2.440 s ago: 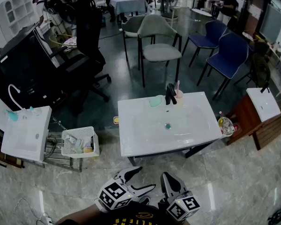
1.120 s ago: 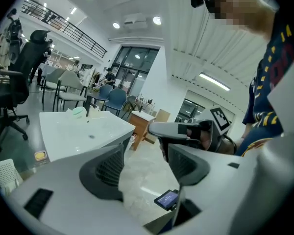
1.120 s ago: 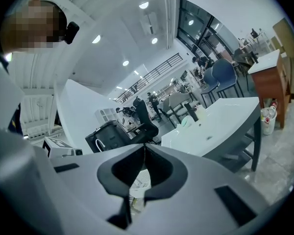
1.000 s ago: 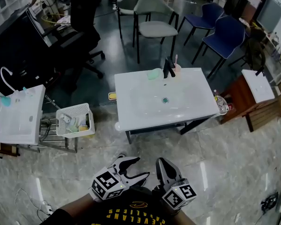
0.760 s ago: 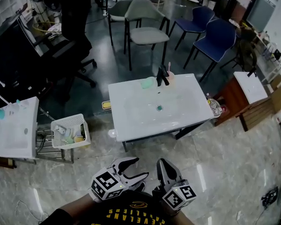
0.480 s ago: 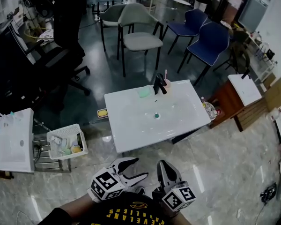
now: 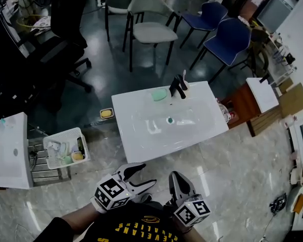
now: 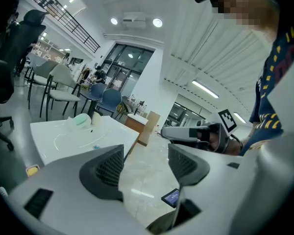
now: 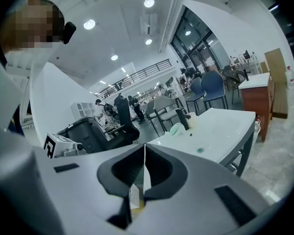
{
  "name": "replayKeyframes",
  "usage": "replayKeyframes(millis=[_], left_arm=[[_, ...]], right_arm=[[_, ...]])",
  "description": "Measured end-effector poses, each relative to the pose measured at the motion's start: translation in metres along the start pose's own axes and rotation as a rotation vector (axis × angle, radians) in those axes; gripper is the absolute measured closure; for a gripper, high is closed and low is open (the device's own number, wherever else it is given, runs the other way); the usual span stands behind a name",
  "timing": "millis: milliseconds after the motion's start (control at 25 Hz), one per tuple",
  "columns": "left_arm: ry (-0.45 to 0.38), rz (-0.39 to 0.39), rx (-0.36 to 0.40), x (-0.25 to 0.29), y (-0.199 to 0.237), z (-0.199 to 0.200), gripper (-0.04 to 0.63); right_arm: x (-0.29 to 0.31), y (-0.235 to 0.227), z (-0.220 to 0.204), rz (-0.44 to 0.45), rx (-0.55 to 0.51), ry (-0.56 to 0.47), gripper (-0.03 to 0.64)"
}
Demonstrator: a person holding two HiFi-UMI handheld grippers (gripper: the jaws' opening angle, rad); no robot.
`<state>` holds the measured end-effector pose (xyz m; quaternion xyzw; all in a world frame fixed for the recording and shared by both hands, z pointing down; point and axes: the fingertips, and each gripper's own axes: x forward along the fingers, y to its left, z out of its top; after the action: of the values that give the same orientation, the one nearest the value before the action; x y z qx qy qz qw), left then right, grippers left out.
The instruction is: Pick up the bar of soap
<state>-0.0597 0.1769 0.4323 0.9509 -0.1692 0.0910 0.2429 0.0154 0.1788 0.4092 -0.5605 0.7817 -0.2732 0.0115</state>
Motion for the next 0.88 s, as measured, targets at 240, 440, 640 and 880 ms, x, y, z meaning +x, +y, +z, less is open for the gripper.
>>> replayKeyframes(millis=[240, 440, 640, 880], left_arm=[[-0.011, 0.009, -0.015, -0.007, 0.024, 0.011, 0.298], [0.001, 0.011, -0.059, 0.003, 0.03, 0.007, 0.298], [-0.003, 0.057, -0.064, 0.016, 0.046, 0.016, 0.298], [-0.037, 0.153, -0.054, 0.045, 0.06, 0.048, 0.298]], right_arm=[[0.013, 0.01, 0.006, -0.012, -0.03, 0.016, 0.598], [0.024, -0.004, 0.005, -0.01, 0.007, 0.033, 0.598], [0.047, -0.018, 0.014, 0.041, 0.015, 0.038, 0.598], [0.077, -0.045, 0.05, 0.151, 0.008, 0.027, 0.598]])
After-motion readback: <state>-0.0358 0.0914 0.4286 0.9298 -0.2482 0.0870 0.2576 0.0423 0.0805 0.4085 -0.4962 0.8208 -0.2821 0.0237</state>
